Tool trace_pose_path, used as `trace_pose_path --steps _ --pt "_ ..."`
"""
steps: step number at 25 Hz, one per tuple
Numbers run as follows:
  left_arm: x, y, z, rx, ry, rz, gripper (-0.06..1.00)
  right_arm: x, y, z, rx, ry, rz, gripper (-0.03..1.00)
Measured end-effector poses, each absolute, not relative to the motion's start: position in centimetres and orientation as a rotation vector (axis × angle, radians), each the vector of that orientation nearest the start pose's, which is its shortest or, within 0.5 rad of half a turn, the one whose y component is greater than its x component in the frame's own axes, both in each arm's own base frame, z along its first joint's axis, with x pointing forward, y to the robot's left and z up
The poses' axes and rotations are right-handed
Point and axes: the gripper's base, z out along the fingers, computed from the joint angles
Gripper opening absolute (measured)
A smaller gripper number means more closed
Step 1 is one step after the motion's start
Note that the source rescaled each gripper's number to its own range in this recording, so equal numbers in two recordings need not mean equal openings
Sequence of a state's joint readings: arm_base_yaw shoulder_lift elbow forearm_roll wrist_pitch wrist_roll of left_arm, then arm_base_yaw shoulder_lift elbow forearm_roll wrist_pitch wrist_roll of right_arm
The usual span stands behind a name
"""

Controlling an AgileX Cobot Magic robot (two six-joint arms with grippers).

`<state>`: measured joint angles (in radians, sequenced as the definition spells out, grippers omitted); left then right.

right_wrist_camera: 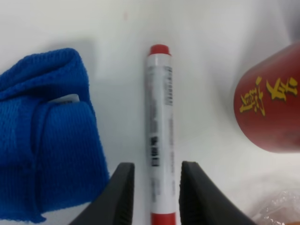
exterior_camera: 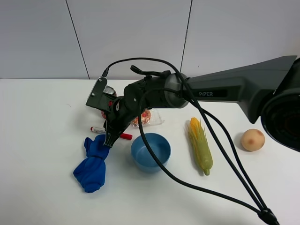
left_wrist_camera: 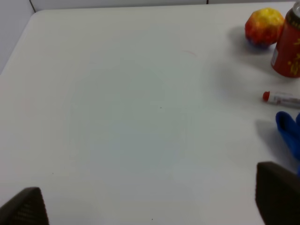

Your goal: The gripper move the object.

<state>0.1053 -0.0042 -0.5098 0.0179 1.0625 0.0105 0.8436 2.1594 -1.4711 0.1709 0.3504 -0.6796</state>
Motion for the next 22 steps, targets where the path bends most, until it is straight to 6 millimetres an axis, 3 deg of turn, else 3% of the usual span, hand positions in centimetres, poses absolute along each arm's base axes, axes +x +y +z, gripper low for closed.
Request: trace_pose_path --steps 2,10,14,22 --pt "-0.69 0.07 27.98 -0.097 2.031 0.094 1.00 30.26 34.80 13.90 -1.610 1.948 0.204 0.24" --pt "-0.69 0.07 27.98 -0.097 2.031 0.094 1.00 30.40 34.91 14.03 -1.593 1.931 0.204 0.82" --pt "-0.69 0.07 27.98 -0.097 2.031 0.094 1.00 30.55 35.03 14.17 -1.572 1.915 0.204 0.93" --pt "-0.69 0.07 27.98 -0.097 2.031 0.094 1.00 30.41 34.94 14.54 -1.482 2.003 0.252 0.94"
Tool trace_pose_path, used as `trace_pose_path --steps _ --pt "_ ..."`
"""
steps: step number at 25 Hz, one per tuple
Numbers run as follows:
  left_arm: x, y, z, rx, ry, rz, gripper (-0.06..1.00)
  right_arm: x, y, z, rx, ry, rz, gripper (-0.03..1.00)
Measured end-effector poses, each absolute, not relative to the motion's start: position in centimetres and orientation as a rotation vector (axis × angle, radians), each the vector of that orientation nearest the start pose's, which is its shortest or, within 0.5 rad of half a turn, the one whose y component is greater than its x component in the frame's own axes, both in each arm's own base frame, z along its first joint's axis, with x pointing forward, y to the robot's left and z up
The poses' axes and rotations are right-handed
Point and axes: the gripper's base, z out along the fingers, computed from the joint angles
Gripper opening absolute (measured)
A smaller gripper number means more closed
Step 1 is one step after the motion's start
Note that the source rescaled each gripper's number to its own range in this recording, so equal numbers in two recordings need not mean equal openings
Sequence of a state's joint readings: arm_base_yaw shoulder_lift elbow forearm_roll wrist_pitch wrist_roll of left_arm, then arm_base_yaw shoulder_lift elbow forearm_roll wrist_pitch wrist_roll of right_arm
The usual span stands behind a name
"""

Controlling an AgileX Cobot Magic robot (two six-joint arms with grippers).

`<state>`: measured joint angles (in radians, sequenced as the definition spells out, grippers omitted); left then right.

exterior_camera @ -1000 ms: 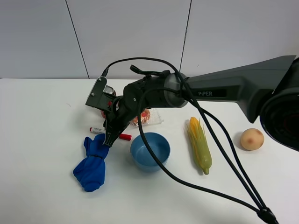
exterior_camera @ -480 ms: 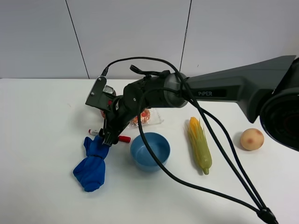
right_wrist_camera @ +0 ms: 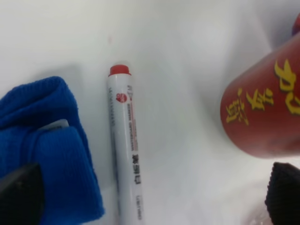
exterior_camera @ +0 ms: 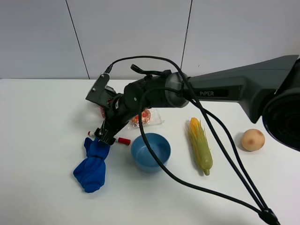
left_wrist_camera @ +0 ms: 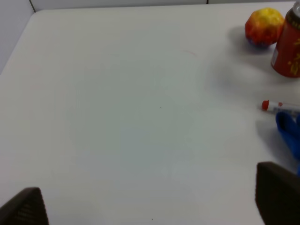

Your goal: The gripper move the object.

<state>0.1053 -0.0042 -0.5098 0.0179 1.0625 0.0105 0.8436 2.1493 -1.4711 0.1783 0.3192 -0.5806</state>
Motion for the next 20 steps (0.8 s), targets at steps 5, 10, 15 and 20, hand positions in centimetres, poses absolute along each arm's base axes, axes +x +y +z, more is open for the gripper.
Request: trace_pose_path --steps 5,10,15,20 --pt "-0.7 0.1 28.0 -0.097 2.031 0.094 1.00 29.9 34.5 16.3 -1.460 2.060 0.280 0.94" --pt "-0.7 0.1 28.0 -0.097 2.031 0.094 1.00 29.9 33.4 18.4 -1.432 2.091 0.282 0.94" --pt "-0.7 0.1 28.0 -0.097 2.031 0.094 1.00 31.0 31.6 21.4 -1.335 2.080 0.262 0.94" --pt "-0.7 0.1 28.0 -0.097 2.031 0.094 1.00 32.4 29.2 23.7 -1.220 2.108 0.239 0.94"
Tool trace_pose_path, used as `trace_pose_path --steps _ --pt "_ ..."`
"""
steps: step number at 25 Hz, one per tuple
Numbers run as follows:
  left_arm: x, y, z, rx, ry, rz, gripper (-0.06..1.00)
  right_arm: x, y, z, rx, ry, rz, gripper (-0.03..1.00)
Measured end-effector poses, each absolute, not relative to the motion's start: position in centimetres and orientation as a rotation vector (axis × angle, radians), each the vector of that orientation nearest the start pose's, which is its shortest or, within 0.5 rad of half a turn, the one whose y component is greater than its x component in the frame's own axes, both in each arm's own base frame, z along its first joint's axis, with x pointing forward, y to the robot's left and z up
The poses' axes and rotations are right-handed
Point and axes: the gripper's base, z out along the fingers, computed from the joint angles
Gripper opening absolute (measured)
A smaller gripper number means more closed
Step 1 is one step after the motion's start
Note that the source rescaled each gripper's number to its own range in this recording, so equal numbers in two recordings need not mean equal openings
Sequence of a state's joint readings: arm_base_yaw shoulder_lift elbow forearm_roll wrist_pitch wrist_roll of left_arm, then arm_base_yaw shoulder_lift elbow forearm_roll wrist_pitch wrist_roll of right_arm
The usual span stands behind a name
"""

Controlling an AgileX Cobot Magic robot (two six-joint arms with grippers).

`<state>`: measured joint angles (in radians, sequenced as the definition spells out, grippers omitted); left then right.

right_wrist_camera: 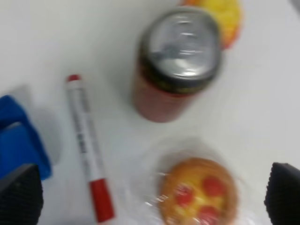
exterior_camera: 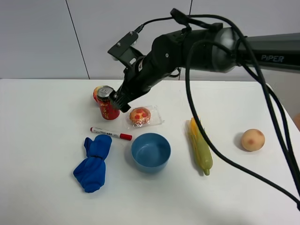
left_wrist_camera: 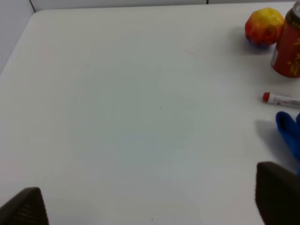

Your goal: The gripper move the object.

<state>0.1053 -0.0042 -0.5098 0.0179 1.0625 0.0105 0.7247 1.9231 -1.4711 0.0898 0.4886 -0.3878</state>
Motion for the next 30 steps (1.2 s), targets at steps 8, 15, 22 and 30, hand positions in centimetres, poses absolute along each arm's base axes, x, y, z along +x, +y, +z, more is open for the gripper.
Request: trace_pose_path --steps 8,15,22,30 --pt "-0.7 0.1 28.0 -0.097 2.031 0.094 1.00 35.0 23.4 26.6 -0.994 2.204 0.151 0.94" --pt "-0.7 0.1 28.0 -0.097 2.031 0.094 1.00 36.4 18.2 28.1 -0.800 2.327 0.077 0.94" --pt "-0.7 0.1 28.0 -0.097 2.031 0.094 1.00 36.8 14.5 28.0 -0.679 2.477 0.009 0.94" --pt "-0.7 0.1 28.0 -0.097 2.031 0.094 1.00 37.0 12.3 27.8 -0.614 2.552 -0.028 0.94"
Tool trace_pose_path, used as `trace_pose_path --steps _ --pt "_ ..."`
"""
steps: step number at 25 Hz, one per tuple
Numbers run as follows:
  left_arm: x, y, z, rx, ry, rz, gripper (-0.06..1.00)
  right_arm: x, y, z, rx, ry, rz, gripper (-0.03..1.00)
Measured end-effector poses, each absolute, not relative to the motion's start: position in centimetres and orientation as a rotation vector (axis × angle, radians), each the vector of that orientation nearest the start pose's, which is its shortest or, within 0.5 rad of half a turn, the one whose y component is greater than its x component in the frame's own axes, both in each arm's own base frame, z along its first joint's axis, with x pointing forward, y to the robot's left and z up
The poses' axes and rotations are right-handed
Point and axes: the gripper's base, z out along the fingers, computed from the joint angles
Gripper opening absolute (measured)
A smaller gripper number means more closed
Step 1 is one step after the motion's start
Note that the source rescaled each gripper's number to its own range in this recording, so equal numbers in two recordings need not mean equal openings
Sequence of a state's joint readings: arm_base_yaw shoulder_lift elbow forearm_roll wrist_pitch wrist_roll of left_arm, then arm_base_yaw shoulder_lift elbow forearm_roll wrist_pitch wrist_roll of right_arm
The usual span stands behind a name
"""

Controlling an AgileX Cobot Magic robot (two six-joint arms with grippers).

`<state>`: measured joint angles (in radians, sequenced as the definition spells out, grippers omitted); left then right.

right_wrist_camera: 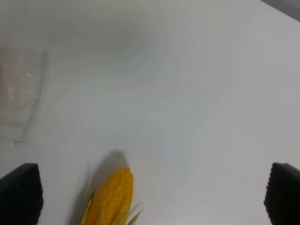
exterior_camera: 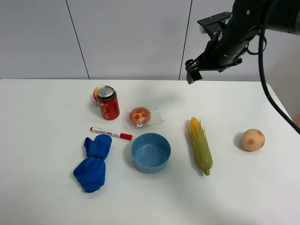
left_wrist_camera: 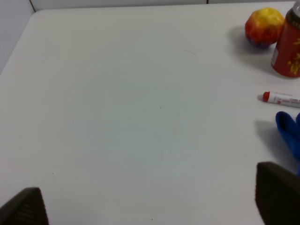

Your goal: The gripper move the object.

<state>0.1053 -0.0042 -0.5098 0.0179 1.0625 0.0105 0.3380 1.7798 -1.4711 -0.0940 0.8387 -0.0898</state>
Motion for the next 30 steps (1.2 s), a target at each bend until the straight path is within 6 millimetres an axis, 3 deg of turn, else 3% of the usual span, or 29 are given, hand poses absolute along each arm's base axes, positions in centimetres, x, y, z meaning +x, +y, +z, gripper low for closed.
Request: trace_pose_path --steps 6,13,20,30 --pt "-0.7 0.1 28.0 -0.097 2.031 0.094 1.00 36.7 10.0 29.3 -0.573 2.531 -0.098 0.94" --pt "-0.7 0.1 28.0 -0.097 2.031 0.094 1.00 33.6 6.7 29.7 -0.488 2.530 -0.128 0.94" --pt "-0.7 0.1 28.0 -0.097 2.031 0.094 1.00 28.7 3.7 31.6 -0.324 2.494 -0.122 0.94" --pt "-0.7 0.1 28.0 -0.097 2.031 0.094 1.00 19.3 1.9 35.0 -0.181 2.358 -0.086 0.94"
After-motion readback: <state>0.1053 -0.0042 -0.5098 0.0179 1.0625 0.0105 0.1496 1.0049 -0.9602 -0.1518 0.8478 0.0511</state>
